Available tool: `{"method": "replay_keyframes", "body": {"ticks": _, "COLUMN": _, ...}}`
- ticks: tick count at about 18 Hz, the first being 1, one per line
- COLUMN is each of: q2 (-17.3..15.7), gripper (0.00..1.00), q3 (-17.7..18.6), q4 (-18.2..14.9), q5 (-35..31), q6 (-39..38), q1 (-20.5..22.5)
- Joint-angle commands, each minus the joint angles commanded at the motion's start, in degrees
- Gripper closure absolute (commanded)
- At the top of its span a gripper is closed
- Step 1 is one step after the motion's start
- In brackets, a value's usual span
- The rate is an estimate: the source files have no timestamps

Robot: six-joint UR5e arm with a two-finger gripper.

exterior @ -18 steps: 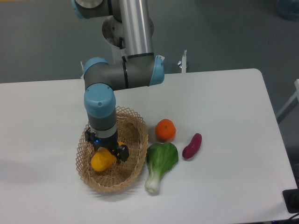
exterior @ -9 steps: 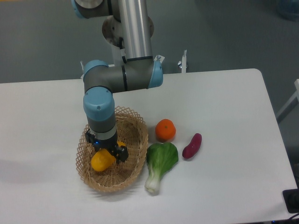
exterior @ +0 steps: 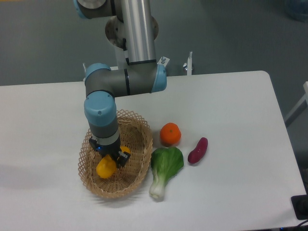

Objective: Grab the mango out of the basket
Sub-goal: 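Close the gripper on the yellow mango, then lift the mango out of the basket and carry it beside the orange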

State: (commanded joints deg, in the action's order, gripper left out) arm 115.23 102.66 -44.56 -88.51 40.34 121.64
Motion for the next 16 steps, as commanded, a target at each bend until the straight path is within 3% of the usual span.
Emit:
{"method": "replay_keyframes", "body": {"ticks": 7, "q2": -2.89, "gripper": 0.46, "q3": -0.88, "q4": -0.26, "q5": 0.18, "q6": 0.79, "q1": 1.31}}
{"method": "replay_keyframes", "body": {"ticks": 13, "q2": -8.26, "gripper": 0.46, "q3": -0.26, "q4": -2.1, "q5": 0.62, "q6": 7.72, "q1": 9.83}}
{"method": "replay_keyframes", "body": {"ticks": 16, "q2": -10.1, "gripper": 0.46, "q3": -0.18, "q4": -5.0, "q5": 0.79, "q6": 15.26, "q1": 14.84}}
